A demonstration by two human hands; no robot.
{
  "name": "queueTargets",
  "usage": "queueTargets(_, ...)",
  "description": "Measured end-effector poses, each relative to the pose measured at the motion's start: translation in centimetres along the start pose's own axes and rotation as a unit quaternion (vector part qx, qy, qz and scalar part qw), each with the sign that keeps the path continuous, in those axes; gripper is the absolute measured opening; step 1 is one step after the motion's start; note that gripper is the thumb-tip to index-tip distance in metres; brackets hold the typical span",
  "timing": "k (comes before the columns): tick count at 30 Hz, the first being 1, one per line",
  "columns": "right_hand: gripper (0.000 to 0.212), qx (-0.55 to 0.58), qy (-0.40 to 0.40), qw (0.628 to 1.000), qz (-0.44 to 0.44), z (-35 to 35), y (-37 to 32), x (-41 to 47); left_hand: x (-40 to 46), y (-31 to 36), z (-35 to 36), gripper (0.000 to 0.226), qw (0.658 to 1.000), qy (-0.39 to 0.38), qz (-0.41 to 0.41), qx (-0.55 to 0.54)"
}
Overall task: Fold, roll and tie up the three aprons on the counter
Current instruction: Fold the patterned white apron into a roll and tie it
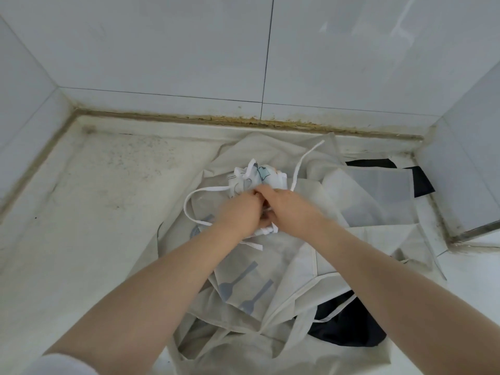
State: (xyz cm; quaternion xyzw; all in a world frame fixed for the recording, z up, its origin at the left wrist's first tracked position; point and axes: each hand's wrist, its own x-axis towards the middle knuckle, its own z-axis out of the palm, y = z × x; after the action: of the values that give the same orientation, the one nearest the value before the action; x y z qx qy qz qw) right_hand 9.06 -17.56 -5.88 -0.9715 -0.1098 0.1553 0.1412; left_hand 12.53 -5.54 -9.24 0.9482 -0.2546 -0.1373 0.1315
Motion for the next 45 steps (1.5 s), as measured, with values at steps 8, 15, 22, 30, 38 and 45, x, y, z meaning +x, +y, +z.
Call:
queueTargets(8, 0.054, 0.058, -0.051, 0.997, -0.032, -3.5, 0.9, 1.8, -0.1, -1.6, 0.9, 0.109, 0.992, 0.075, 0.019, 0.096)
queueTargets(15, 0.029, 0.185, 0.060, 0.975, 0.106, -1.0, 4.0, 3.0, 0.7, -3.1, 1.5, 0.114, 0.999, -0.014, -0.036, -0.023)
queueTargets(22, 0.022, 0.348, 0.001, 0.901, 0.259, -0.2, 5.4, 4.4, 0.0, -3.9, 1.6, 0.128, 0.943, 0.083, -0.106, -0.306)
queueTargets(30, 0.019, 0.502, 0.018, 0.851, 0.155, -3.5, 5.7, 1.4, -0.3, -2.5, -1.9, 0.066, 0.865, 0.105, -0.129, -0.474)
queueTargets(38, 0.014, -0.026, 0.012, 0.999, -0.022, -7.2, 5.3, -1.8, -1.1, -1.8, -6.8, 0.026, 0.898, 0.259, 0.342, 0.093)
queueTargets(45, 0.029, -0.055, -0.071, 0.996, -0.012, -2.0, 3.3, -3.2, -2.6, -0.9, -2.2, 0.030, 0.957, -0.089, 0.216, 0.175)
